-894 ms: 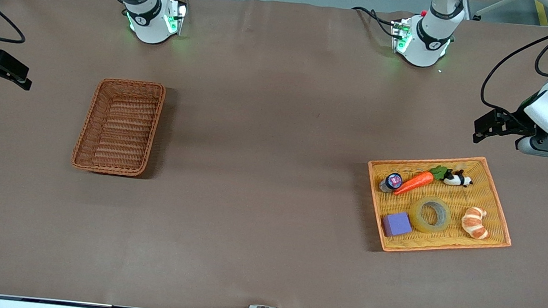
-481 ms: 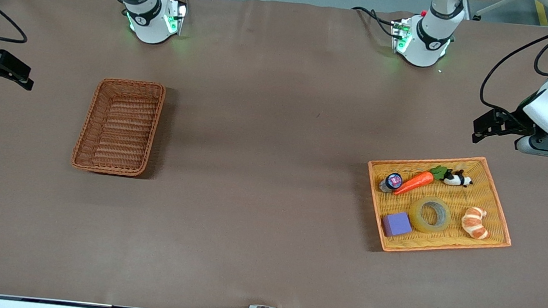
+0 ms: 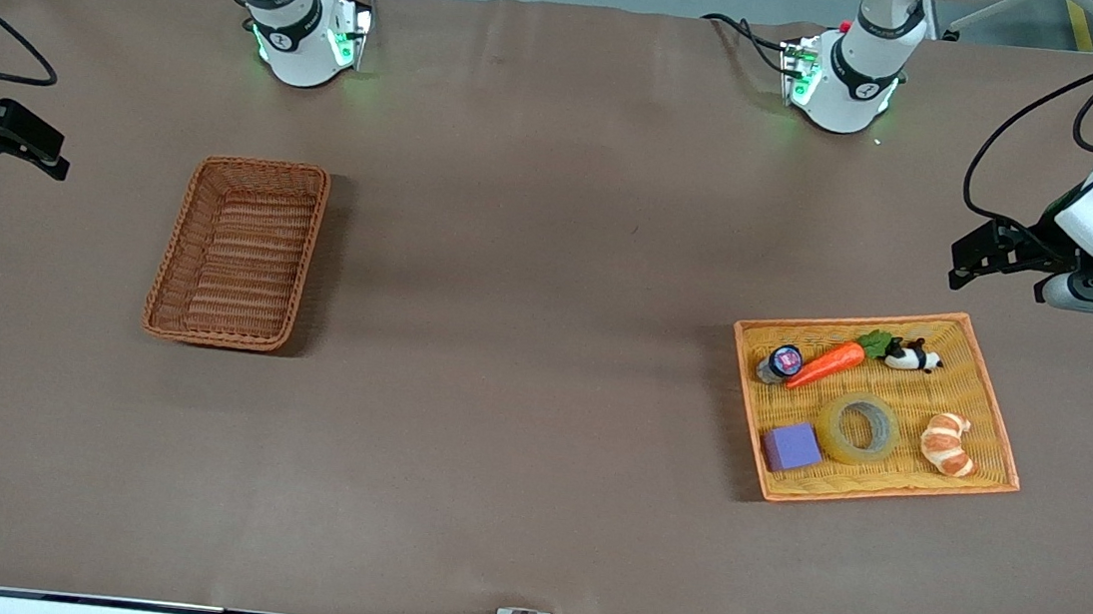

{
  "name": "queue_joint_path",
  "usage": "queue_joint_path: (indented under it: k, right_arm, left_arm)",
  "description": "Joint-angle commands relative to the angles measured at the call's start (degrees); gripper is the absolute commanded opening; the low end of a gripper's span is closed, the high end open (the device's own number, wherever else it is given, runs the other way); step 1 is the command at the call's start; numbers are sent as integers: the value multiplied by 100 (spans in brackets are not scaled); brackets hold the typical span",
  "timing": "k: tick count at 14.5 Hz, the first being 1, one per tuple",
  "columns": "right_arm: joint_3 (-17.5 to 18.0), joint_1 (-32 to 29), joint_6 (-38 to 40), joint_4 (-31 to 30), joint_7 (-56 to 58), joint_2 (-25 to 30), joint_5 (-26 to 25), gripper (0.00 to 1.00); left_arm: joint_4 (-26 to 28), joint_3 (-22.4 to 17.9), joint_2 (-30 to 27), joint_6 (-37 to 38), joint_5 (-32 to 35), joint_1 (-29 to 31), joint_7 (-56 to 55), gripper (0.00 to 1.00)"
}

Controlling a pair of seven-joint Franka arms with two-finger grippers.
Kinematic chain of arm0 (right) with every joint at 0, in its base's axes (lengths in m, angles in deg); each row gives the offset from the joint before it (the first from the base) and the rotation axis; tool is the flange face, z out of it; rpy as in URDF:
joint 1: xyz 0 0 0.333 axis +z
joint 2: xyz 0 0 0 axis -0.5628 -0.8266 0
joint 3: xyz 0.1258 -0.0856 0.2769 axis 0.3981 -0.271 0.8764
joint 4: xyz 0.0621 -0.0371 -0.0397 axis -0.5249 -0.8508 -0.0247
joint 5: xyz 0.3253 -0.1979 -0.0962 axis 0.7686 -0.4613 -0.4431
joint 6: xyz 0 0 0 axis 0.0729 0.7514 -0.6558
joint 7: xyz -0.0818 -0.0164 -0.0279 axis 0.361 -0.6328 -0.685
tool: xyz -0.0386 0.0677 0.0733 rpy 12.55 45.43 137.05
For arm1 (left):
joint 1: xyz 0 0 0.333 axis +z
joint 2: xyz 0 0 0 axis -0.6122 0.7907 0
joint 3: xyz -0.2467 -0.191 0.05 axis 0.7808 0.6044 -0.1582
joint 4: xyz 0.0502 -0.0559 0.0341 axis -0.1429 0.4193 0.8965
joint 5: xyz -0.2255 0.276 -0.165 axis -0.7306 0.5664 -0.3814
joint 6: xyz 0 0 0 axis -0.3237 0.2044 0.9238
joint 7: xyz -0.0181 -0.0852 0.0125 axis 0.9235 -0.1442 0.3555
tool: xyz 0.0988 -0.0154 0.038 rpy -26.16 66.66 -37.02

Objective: Move tape to another basket
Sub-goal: 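Move the left gripper toward the yellow tray above the tape roll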

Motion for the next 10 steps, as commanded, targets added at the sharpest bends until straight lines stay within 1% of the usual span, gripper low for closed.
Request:
queue_joint_path:
  k: [1, 4, 7, 10]
  right_arm:
    - [-15, 21, -25, -105, 12, 149, 47, 100]
    - [-15, 21, -25, -114, 12, 149, 47, 100]
    - [-15, 21, -33, -114, 3, 149, 55, 100]
    - [-15, 21, -16, -114, -6, 149, 55, 100]
  left_arm:
    - [-153, -3, 163, 1, -31, -24, 76, 100]
    - [-144, -3, 277, 1, -23, 19, 76, 100]
    - [-118, -29, 610, -33, -14, 80, 93, 100]
    - [-30, -29, 1015, -489, -14, 273, 119, 100]
